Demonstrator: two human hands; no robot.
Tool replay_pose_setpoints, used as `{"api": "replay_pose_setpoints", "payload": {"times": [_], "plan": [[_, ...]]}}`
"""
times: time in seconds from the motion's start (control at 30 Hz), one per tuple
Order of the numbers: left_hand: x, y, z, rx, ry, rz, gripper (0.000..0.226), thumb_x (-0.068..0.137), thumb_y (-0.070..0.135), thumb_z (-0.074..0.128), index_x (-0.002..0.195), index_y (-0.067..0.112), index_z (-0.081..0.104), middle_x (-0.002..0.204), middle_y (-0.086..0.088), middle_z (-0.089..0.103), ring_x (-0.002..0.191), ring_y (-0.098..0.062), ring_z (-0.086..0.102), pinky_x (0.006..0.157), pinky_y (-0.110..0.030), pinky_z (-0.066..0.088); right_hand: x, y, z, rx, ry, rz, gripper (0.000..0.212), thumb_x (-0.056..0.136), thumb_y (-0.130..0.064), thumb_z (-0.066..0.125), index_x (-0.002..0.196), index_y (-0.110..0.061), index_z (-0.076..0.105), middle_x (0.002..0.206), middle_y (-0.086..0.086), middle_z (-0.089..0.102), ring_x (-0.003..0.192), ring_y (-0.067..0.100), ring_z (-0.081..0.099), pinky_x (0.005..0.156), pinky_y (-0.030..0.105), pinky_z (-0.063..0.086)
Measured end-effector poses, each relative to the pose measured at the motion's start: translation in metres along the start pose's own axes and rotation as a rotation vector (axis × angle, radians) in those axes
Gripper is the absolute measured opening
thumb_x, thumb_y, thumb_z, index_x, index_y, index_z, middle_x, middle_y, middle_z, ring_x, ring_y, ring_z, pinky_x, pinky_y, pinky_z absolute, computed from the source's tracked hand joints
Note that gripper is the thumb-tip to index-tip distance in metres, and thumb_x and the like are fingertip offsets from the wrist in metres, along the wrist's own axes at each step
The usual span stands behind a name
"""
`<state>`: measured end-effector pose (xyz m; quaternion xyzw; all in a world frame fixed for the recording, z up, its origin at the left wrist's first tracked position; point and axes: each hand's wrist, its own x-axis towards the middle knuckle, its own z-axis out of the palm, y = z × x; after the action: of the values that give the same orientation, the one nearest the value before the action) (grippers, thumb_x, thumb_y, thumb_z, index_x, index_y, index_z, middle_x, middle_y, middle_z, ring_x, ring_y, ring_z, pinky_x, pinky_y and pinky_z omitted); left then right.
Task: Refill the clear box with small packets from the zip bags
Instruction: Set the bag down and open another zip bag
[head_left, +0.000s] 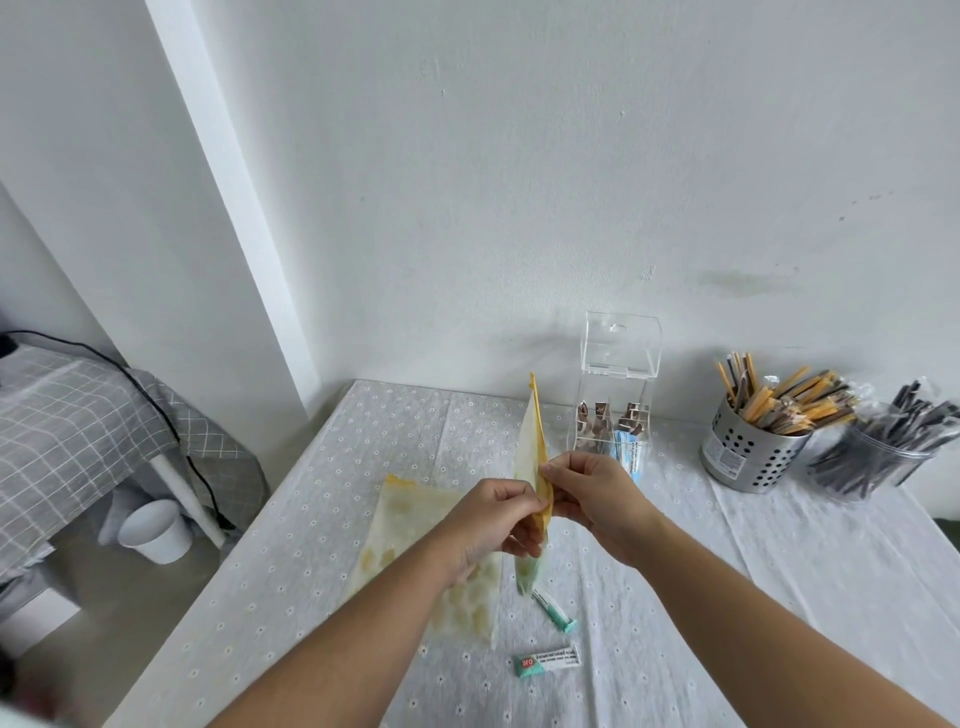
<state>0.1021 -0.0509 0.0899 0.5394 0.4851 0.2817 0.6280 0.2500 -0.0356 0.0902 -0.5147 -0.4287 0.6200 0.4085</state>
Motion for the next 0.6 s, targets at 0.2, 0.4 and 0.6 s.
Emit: {"api": "replay_pose_setpoints", "payload": {"times": [0.2, 0.4, 0.6], "plan": [[0.001, -0.005, 0.002, -0.030, -0.003, 0.013, 0.027, 0.096, 0.020, 0.049, 0.071, 0.018, 0.060, 0.065, -0.002, 0.064, 0.057, -0.010, 0.062, 0.059, -0.023, 0.046, -0.004, -0.003, -0.002, -0.300, -0.030, 0.043, 0.025, 0.091, -0.010, 0.056, 0.067, -0.006, 0.055, 0.053, 0.006, 0.053, 0.047, 0.016, 0.050, 0.046, 0.024, 0.040], [0.006, -0.009, -0.001, 0.058, 0.234, -0.026, 0.033, 0.094, 0.015, 0.050, 0.061, 0.018, 0.053, 0.060, 0.000, 0.062, 0.052, -0.009, 0.062, 0.050, -0.020, 0.042, 0.002, 0.002, -0.005, -0.419, 0.028, 0.029, 0.036, 0.093, -0.006, 0.047, 0.058, -0.012, 0.042, 0.053, 0.004, 0.042, 0.048, 0.016, 0.041, 0.051, 0.026, 0.033], [0.008, -0.006, -0.001, 0.372, 0.369, 0.120, 0.029, 0.093, 0.017, 0.051, 0.065, 0.013, 0.053, 0.064, -0.002, 0.065, 0.060, -0.014, 0.068, 0.052, -0.021, 0.049, 0.005, 0.000, -0.012, -0.666, 0.140, 0.028, 0.020, 0.083, -0.017, 0.056, 0.065, -0.009, 0.050, 0.058, 0.006, 0.052, 0.051, 0.015, 0.051, 0.049, 0.021, 0.034]]}}
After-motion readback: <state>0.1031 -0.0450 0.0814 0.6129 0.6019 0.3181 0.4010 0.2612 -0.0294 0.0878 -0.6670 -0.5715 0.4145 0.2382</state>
